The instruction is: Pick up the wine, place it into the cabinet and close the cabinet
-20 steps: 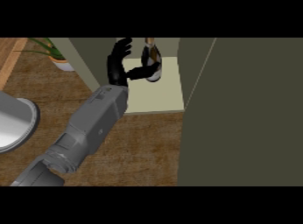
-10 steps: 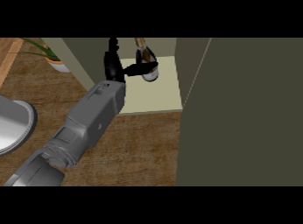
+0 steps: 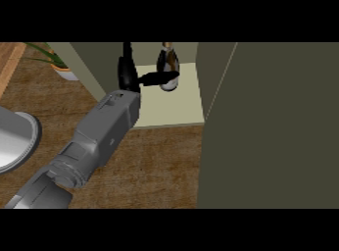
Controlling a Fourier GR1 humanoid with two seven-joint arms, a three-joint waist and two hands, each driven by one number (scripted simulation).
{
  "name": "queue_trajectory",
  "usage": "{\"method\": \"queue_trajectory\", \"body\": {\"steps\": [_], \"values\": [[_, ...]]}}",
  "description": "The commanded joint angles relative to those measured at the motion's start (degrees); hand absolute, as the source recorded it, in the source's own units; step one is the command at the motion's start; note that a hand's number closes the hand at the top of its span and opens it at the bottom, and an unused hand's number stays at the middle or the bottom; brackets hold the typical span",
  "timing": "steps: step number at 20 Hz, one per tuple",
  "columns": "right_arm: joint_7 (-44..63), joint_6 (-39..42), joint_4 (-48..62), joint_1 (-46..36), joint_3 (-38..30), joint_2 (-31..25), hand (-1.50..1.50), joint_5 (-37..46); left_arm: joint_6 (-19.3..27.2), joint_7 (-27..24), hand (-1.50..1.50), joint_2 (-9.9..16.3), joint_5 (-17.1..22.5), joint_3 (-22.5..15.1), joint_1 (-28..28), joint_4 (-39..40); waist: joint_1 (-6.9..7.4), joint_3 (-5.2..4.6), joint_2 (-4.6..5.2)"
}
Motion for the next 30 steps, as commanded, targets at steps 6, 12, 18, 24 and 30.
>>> {"method": "queue_trajectory", "body": {"steps": [6, 12, 18, 24, 30], "values": [[2.5, -0.9, -7.3, 2.1, -0.4, 0.0, -1.50, -4.4, -7.7, -6.0, -1.50, 0.9, -1.4, 0.7, 2.1, -3.7, 2.05, 0.05, -0.71], [4.4, -1.0, -10.7, 2.6, -3.5, -1.1, -1.50, -6.7, -9.8, -8.1, -1.50, 0.3, 0.0, 2.9, 3.4, -9.2, 2.98, 0.05, -1.13], [4.2, -1.1, -11.6, 4.5, -2.3, -0.9, -1.50, -5.7, -13.0, -6.1, -1.50, 1.1, -1.1, 1.3, 8.9, -17.1, 4.21, 0.07, -1.66], [8.3, -4.2, -13.7, 3.4, 1.1, 0.5, -1.50, -2.2, -9.2, -3.9, -1.50, -1.7, -2.2, -1.6, 13.8, -28.1, 4.94, -0.01, -2.04], [5.4, -2.6, -10.6, 3.4, -0.7, -0.7, -1.50, -3.8, -6.9, -0.6, -1.50, -1.7, -4.1, -6.2, 24.4, -43.1, 5.19, 0.07, -1.92]]}}
